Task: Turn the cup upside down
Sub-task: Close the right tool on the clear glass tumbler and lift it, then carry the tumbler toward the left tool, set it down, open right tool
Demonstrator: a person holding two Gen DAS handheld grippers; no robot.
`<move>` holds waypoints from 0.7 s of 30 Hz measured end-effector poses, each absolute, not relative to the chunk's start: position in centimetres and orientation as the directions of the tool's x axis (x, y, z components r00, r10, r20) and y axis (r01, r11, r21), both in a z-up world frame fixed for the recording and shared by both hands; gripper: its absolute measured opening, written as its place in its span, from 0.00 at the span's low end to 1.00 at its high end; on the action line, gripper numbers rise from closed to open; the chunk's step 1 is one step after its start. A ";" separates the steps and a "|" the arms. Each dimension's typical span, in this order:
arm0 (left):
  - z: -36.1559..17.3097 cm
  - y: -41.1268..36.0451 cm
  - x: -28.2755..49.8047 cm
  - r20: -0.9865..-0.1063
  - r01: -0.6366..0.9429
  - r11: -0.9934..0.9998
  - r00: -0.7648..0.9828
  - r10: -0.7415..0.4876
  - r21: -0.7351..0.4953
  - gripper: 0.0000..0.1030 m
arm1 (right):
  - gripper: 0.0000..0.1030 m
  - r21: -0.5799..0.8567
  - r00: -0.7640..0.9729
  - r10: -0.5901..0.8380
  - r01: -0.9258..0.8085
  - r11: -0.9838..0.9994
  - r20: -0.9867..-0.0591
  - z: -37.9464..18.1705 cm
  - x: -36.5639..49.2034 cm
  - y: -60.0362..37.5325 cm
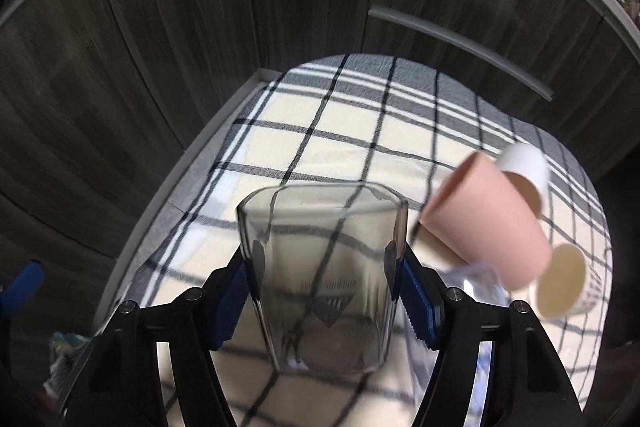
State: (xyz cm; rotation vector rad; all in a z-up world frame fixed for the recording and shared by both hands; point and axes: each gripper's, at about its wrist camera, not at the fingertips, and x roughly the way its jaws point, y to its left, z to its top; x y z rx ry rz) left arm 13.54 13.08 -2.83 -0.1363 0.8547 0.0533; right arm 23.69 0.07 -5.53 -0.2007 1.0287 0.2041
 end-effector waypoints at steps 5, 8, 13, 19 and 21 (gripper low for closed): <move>-1.7 11.8 10.7 -0.755 -0.081 0.992 0.655 -0.023 -0.100 1.00 | 0.65 -0.033 0.516 0.103 -0.248 0.968 -0.851 -3.3 19.6 -1.8; -1.2 10.7 9.0 -0.753 -0.057 0.994 0.657 -0.035 -0.096 1.00 | 0.65 -0.012 0.523 0.112 -0.229 0.973 -0.845 -2.3 16.6 -3.5; -0.1 8.0 6.0 -0.744 0.010 0.997 0.665 -0.065 -0.078 1.00 | 0.65 0.025 0.519 0.122 -0.189 0.982 -0.846 -1.2 12.1 -6.5; -0.5 4.9 2.4 -0.758 0.091 0.993 0.641 -0.119 -0.079 1.00 | 0.65 0.106 0.447 0.147 -0.115 0.988 -0.882 -2.1 6.9 -10.8; -0.7 3.8 1.6 -0.766 0.122 0.990 0.628 -0.137 -0.077 1.00 | 0.65 0.131 0.412 0.155 -0.084 0.988 -0.898 -2.9 5.4 -12.2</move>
